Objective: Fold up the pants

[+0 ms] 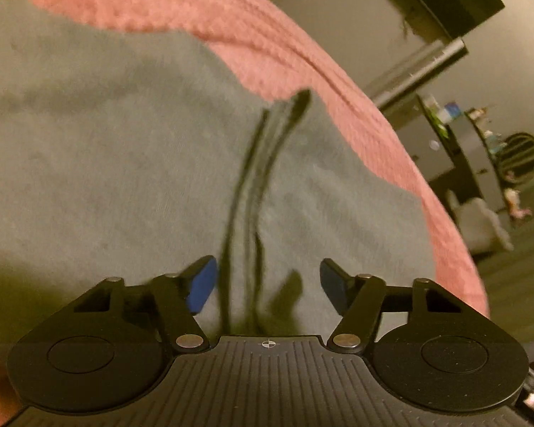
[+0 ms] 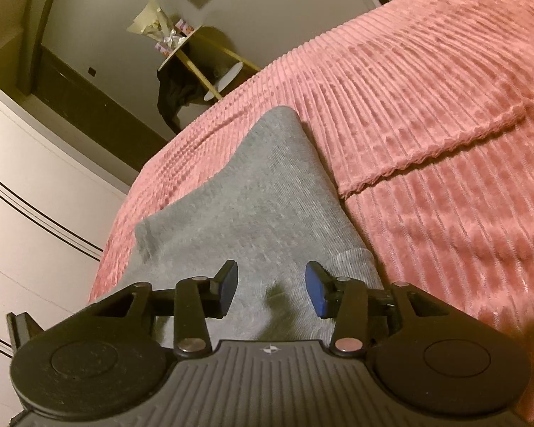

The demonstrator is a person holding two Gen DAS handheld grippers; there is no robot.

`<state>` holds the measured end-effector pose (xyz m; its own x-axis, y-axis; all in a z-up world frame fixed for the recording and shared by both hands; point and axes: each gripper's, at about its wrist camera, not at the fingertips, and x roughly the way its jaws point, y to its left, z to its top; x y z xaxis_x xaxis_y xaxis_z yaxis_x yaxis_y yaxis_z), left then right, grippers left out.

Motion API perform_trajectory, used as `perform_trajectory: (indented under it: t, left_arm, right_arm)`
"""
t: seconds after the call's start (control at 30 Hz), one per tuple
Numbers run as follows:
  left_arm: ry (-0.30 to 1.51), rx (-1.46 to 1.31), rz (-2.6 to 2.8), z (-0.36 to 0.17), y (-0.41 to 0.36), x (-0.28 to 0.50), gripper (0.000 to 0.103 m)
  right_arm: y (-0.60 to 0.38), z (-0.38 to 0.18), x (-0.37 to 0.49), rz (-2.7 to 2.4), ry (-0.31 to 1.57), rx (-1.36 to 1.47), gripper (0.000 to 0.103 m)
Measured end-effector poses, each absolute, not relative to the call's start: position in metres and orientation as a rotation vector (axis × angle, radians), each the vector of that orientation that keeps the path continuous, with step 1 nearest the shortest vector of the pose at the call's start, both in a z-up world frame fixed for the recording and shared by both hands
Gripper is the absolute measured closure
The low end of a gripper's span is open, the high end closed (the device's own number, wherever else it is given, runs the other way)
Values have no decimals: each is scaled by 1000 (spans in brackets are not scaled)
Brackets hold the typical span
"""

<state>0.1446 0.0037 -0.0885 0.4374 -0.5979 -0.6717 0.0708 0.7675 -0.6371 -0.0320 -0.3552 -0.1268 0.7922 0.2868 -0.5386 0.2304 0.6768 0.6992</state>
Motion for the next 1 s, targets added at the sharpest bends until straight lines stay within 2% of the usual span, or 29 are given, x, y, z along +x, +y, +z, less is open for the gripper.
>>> perform_trajectory:
  t: [0.07, 0.1, 0.13, 0.17, 0.23, 0.27, 0.47, 0.57, 0.73, 0.77, 0.8, 0.93, 1.0]
  left_arm:
    - [1090, -625, -436, -97, 2, 149, 67]
    - [1093, -635, -429, -100, 2, 150, 79]
    - [1099, -647, -425, -103, 3, 152, 83]
    - [1099, -671, -425, -105, 6, 153, 84]
    - [1059, -688, -426, -101, 11, 148, 86]
    - [1023, -667, -425, -94, 11, 144, 87]
    - [847, -549, -392, -61, 15, 115, 87]
    - [916, -436, -349, -70, 10, 120, 84]
    - [917, -453, -294, -77, 18, 124, 66]
    - [905, -456, -286, -77, 19, 124, 57]
    - [896, -461, -286, -77, 20, 125, 54]
    - [896, -472, -292, -79, 18, 127, 51]
    - [896, -460, -299, -78, 16, 126, 46]
  right_arm:
    - [-351, -122, -35, 25, 669, 812, 60]
    - [-348, -120, -36, 19, 663, 796, 60]
    - [-345, -117, -37, 11, 655, 776, 61]
    - [-343, -114, -39, 5, 645, 755, 61]
    - [-339, -110, -42, -1, 630, 725, 78]
    - [-337, -109, -42, -8, 633, 710, 81]
    - [-328, -108, -35, -62, 707, 635, 82]
    - [-319, -112, -25, -65, 777, 570, 82]
    - [-317, -115, -23, -64, 794, 562, 82]
    - [-319, -115, -24, -62, 792, 577, 82]
    - [-321, -116, -24, -61, 792, 589, 82]
    - [-320, -116, -24, -60, 796, 589, 82]
    - [-321, -117, -24, -55, 794, 599, 81]
